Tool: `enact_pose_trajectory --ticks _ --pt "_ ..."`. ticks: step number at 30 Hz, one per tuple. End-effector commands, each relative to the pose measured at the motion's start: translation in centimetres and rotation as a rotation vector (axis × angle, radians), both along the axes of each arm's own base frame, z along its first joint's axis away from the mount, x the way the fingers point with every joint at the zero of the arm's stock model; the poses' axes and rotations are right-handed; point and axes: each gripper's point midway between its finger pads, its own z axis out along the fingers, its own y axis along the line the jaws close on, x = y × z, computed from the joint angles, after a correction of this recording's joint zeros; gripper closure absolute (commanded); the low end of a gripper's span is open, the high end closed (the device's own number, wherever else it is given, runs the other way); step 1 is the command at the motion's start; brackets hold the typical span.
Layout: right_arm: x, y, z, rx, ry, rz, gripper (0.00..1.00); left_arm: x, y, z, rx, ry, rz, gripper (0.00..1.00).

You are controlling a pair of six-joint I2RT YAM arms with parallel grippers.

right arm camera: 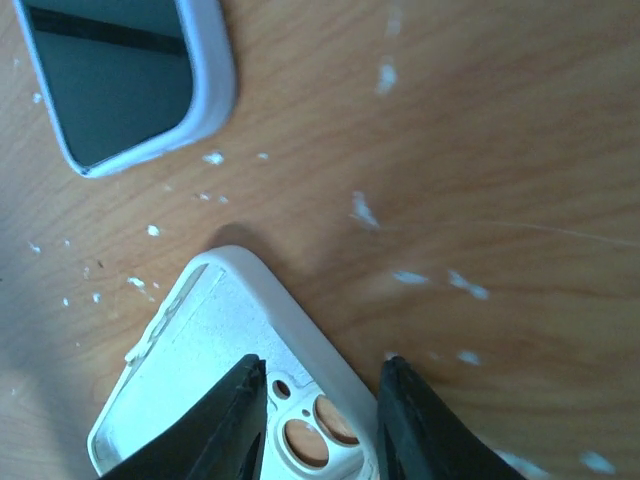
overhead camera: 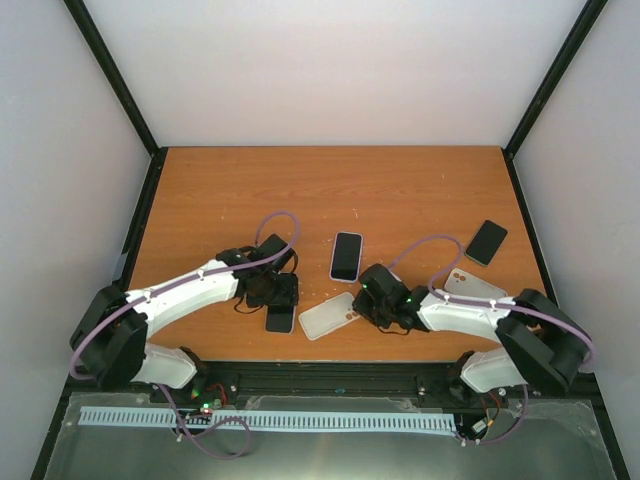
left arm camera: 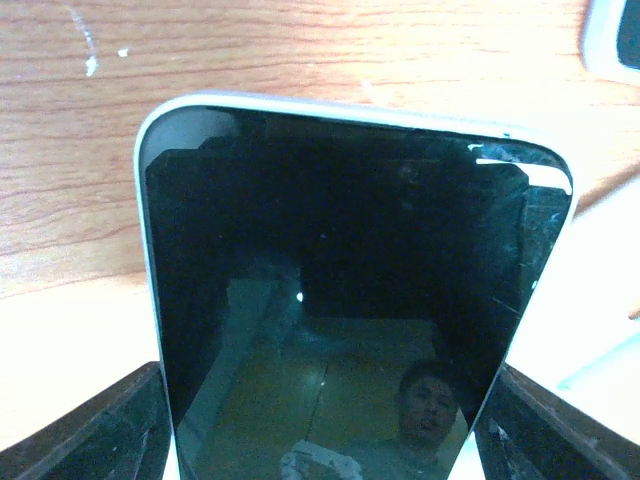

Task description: Put the phone into the phone case

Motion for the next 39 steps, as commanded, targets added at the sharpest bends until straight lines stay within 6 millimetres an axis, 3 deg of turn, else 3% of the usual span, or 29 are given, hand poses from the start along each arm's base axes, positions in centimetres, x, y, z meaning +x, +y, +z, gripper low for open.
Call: enact_pose_trajectory --ticks 1,7,10,13,17,21,24,28,33,39 --pt "2.0 3.3 1.5 0.043 -0.107 0.124 0.72 0.4 -2.9 3.5 -0.148 -0.069 -0.093 0.44" --pt "3.9 7.6 3.1 0.143 -0.209 0.249 0.73 -0.3 -4.5 4.7 -0.264 -0.07 -0.141 0.44" --pt "5.3 8.6 4.1 0.13 -0.27 0.294 0.73 -0.7 -5.2 4.3 -0.295 -0.054 -0.177 0.44" --pt "6.3 7.1 5.4 0.12 -0.313 0.278 0.7 -0.6 -6.1 4.5 -0.322 -0.068 -0.244 0.45" --pt "6.5 3.1 7.1 0.069 -0.405 0.246 0.56 0.3 -7.1 5.5 -0.329 -0.123 -0.324 0.45" --pt "5.6 0.5 9.2 0.04 -0.459 0.213 0.43 1.4 -7.3 5.3 -0.282 -0.165 -0.38 0.45" --pt "4.6 -0.9 9.0 0.049 -0.425 0.154 0.37 1.4 -7.5 4.6 -0.268 -0.167 -0.423 0.45" --pt "3.7 -1.9 8.8 0.087 -0.422 0.103 0.36 1.4 -7.5 3.4 -0.262 -0.19 -0.459 0.46" --pt "3.4 -2.6 8.9 0.088 -0.438 0.083 0.36 1.6 -8.9 4.8 -0.347 -0.259 -0.512 0.47" --pt "2.2 -2.2 6.9 0.144 -0.335 0.064 0.36 1.8 -9.2 4.5 -0.343 -0.285 -0.55 0.46"
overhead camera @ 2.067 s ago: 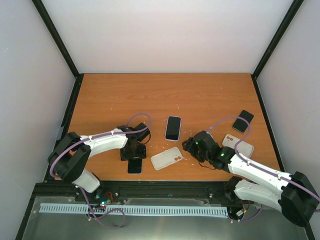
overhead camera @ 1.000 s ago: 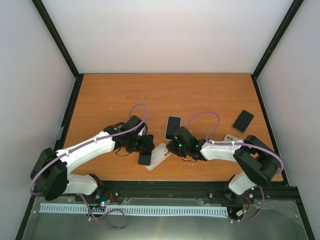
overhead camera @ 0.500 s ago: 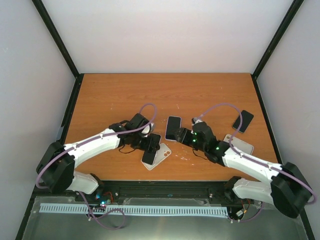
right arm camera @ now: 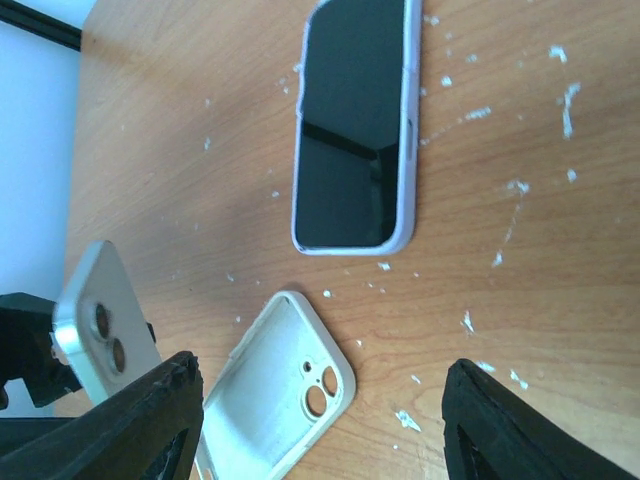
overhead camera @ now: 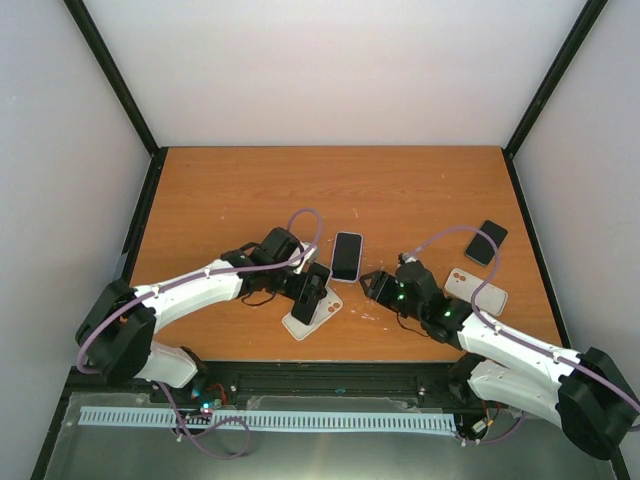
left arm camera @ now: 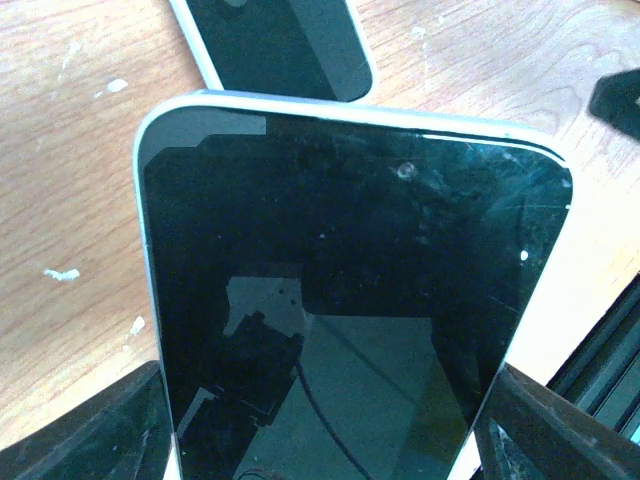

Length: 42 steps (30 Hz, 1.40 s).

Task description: Put the phone into the phone case

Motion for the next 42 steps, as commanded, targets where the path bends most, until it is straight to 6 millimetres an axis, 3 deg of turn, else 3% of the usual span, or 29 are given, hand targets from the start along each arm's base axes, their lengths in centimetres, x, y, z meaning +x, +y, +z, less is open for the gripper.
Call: enact_pose_trajectory --ticks 1,5,11,20,28,36,42 --pt "-0.9 0.1 -1.9 0.045 0.103 -0.026 0.36 0.4 -1.7 1.8 -0.077 -0.088 -0.075 0.47" --pt "-1.8 1.1 -3.3 0.079 0.208 -0.017 0.43 0.0 -1.3 1.5 -0.072 -0.09 -0.079 0.47" --pt "-3.0 4.2 -3.2 0.121 0.247 0.02 0.55 -0.2 -0.2 0.2 -0.002 -0.016 -0.009 0.44" --pt "-4.1 7.8 -5.6 0.049 0.351 0.02 0.63 -0.7 0.2 2.0 -0.052 -0.022 0.024 0.43" --pt "-2.9 9.4 -7.0 -0.016 0.363 0.025 0.68 -1.2 1.4 2.4 -0.072 0.009 0.094 0.43" --pt "-1.9 8.8 -8.7 -0.127 0.34 0.01 0.77 -1.3 1.9 2.4 -0.088 0.034 0.133 0.44" --pt "0.7 10.0 -8.3 -0.098 0.243 0.06 0.76 -1.3 1.7 1.8 -0.093 0.042 0.128 0.44"
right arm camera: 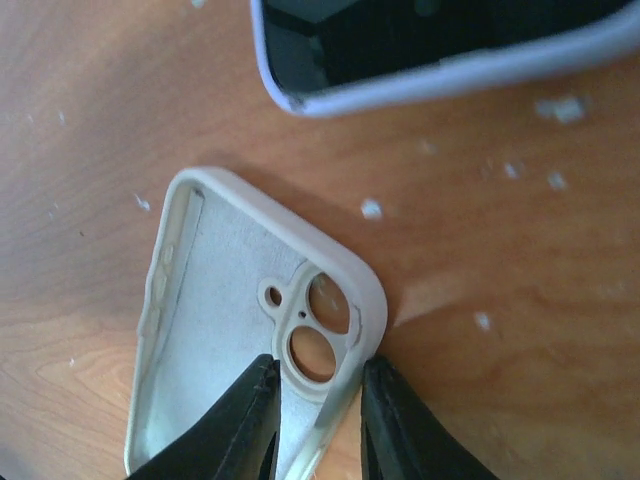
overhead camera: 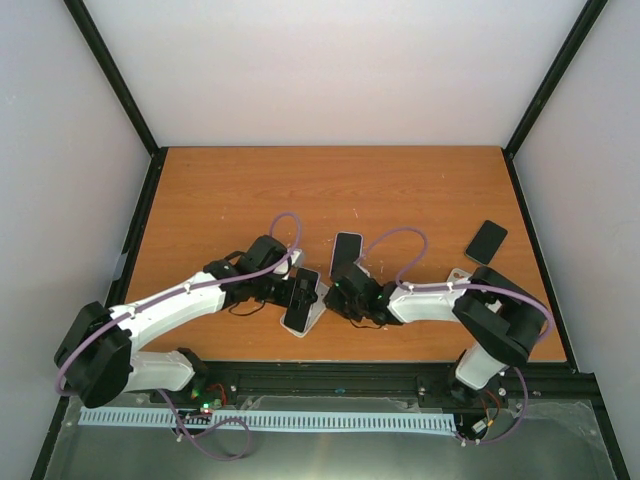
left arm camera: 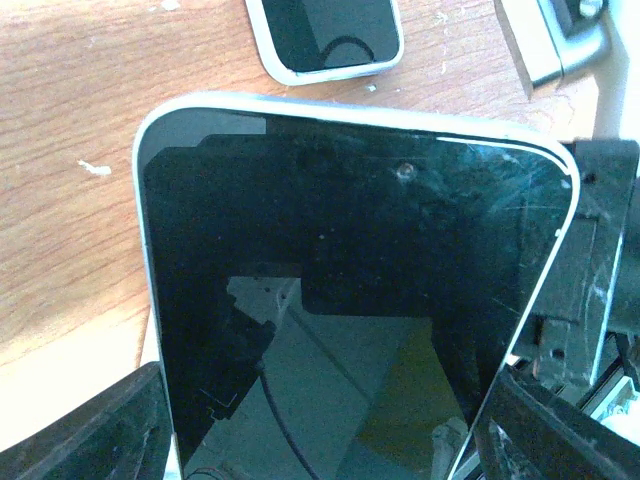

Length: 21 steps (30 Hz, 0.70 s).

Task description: Put the phone into the phone case

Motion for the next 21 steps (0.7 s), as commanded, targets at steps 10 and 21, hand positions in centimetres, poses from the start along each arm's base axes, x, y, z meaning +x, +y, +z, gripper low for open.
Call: enact_pose_trajectory --ticks 10,21 --pt "6.0 3.6 0.2 0.048 -0.107 0.13 0.82 2.2 -0.8 -0.1 0.019 -0.02 0.031 0.45" --pt "4.6 -2.8 3.9 -0.03 -0.184 -0.01 0.44 4.0 -1.7 -0.2 0.016 0.068 0.186 0.47"
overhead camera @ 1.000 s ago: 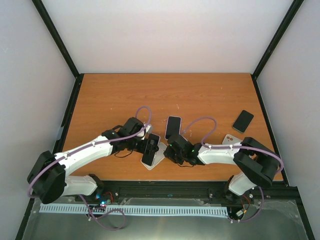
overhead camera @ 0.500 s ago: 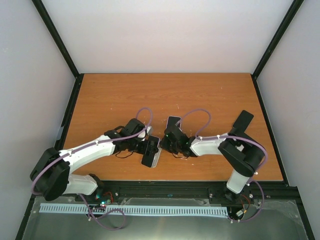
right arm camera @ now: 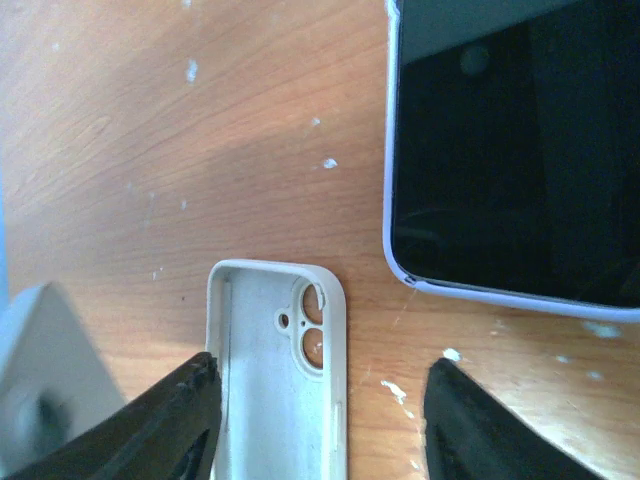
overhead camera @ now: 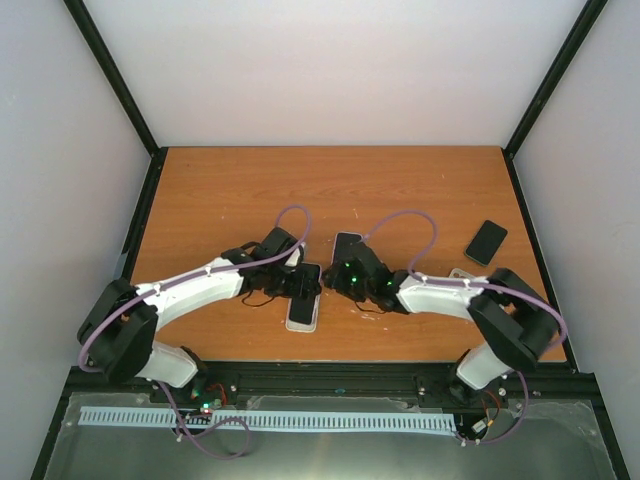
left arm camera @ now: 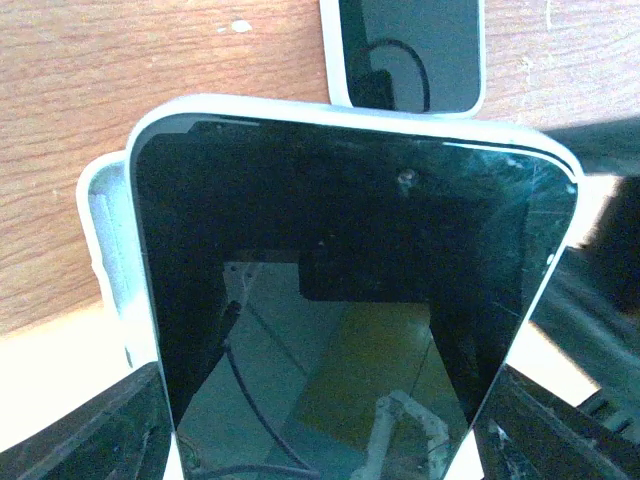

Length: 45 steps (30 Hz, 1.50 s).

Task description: Put the phone into the phone case

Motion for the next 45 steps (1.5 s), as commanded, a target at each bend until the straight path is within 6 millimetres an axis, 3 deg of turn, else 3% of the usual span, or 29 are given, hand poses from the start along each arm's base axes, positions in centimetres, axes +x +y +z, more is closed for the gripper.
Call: enact_pose_trajectory --ticks 1,7,12,30,38,45 --pt "-0.2 -3.9 1.3 -0.086 -0.052 -0.093 0.39 1.9 -1.3 1.5 -0.057 -0.002 0.09 0.48" --pt "-0.8 -7.0 3.4 -0.113 -0.124 -0.146 0.27 2.3 -0.6 0.4 -0.005 0.011 0.138 0.48" --pt "-1.3 -8.0 4.2 -0.103 -0.151 -0.166 0.22 2.5 -0.2 0.0 0.022 0.0 0.145 0.47" --pt "-2.1 -8.6 3.3 -0.083 -0.126 -0.173 0.21 0.7 0.3 -4.2 0.112 0.102 0.18 0.41" --pt "-2.1 -8.5 3.3 -0.076 -0.123 -0.173 0.21 0.5 0.3 -4.1 0.131 0.117 0.175 0.37" --pt "-2.3 -8.2 3.1 -0.064 -0.112 -0.168 0.21 -0.4 0.8 -4.8 0.146 0.153 0.183 0.39"
